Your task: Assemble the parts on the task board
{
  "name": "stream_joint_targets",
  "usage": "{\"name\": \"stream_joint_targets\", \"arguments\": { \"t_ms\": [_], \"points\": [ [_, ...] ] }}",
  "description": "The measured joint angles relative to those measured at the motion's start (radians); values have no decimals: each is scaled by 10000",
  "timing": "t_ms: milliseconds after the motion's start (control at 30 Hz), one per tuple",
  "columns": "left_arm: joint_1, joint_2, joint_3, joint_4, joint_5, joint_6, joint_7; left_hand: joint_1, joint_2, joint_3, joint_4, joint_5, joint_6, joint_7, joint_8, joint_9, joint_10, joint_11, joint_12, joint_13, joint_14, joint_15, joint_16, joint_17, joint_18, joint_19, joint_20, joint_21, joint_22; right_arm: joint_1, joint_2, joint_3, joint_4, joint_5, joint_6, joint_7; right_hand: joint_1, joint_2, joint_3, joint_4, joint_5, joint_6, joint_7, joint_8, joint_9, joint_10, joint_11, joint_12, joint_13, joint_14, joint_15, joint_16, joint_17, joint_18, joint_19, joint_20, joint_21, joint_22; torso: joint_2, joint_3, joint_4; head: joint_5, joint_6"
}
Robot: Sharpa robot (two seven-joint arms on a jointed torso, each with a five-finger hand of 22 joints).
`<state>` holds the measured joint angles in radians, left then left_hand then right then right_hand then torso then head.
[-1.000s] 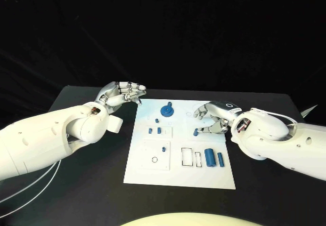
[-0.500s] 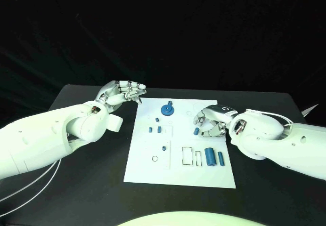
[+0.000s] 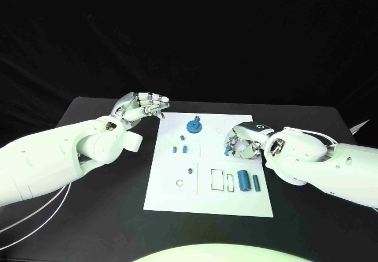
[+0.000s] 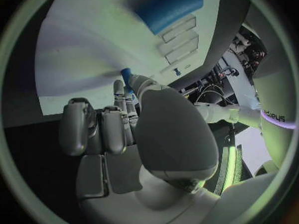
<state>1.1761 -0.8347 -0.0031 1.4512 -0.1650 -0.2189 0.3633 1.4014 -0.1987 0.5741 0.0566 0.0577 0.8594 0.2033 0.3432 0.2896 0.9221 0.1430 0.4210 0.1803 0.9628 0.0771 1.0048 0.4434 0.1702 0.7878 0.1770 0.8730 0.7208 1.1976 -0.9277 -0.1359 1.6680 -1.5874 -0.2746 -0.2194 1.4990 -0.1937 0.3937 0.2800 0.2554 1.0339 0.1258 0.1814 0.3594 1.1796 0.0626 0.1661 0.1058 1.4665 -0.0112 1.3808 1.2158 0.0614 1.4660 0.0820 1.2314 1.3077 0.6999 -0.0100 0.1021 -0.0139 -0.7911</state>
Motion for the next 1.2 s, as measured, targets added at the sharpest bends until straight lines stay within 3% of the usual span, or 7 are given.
{"name": "stream_joint_targets", "arguments": {
  "t_ms": [133,367,567,867,1200],
  "points": [
    [0,0,0,-1,0,1,-1,0,0,0,0,0,0,0,0,0,0,0,0,0,0,0,0,0,0,0,0,0,0,-21,32,0,-14,27,-99,36,-144,-144,407,-62,-1,55,-40,77,62,158,-18,-97,-54,0,0,0,-10,0,2,-1,0,-1,0,0,-7,3,-13],
    [0,2,0,-5,0,3,-3,34,34,0,0,0,0,0,-1,-1,0,0,0,0,0,0,0,1,1,0,0,0,-3,-57,73,-2,-15,48,-197,55,-197,-197,540,-139,-2,122,-35,80,116,229,-17,-186,-81,0,0,0,-10,0,2,-1,55,-1,-1,2,-2,-18,-30],
    [0,-1,0,-5,0,4,-6,42,42,0,0,0,0,0,-1,-2,0,0,0,0,0,0,0,1,0,0,0,1,-9,-68,83,-1,-24,53,-214,38,-396,-396,685,-147,-1,117,-29,83,128,264,17,-297,-125,0,0,0,-19,0,2,-1,55,-2,-1,-1,-1,-21,-35],
    [0,-9,0,-5,0,5,-9,42,42,-29,-29,0,0,0,-1,-3,-37,-37,0,0,0,0,0,1,0,0,0,1,-9,-81,99,1,-26,45,-202,-37,-754,-753,801,-208,-1,-122,210,-38,94,186,94,-522,-180,-1,1,0,-84,1,1,0,55,-3,-6,-1,-1,-14,-44],
    [0,-16,0,-3,0,5,-10,42,42,-29,-29,0,0,0,-2,-4,-37,-37,0,0,0,0,0,2,0,0,0,1,-9,-84,104,-1,0,24,-198,-123,-829,-828,855,-207,-1,-208,216,-77,83,208,145,-575,-169,-1,1,0,-84,0,1,0,55,-3,-3,0,-3,-24,-55]
  ]
}}
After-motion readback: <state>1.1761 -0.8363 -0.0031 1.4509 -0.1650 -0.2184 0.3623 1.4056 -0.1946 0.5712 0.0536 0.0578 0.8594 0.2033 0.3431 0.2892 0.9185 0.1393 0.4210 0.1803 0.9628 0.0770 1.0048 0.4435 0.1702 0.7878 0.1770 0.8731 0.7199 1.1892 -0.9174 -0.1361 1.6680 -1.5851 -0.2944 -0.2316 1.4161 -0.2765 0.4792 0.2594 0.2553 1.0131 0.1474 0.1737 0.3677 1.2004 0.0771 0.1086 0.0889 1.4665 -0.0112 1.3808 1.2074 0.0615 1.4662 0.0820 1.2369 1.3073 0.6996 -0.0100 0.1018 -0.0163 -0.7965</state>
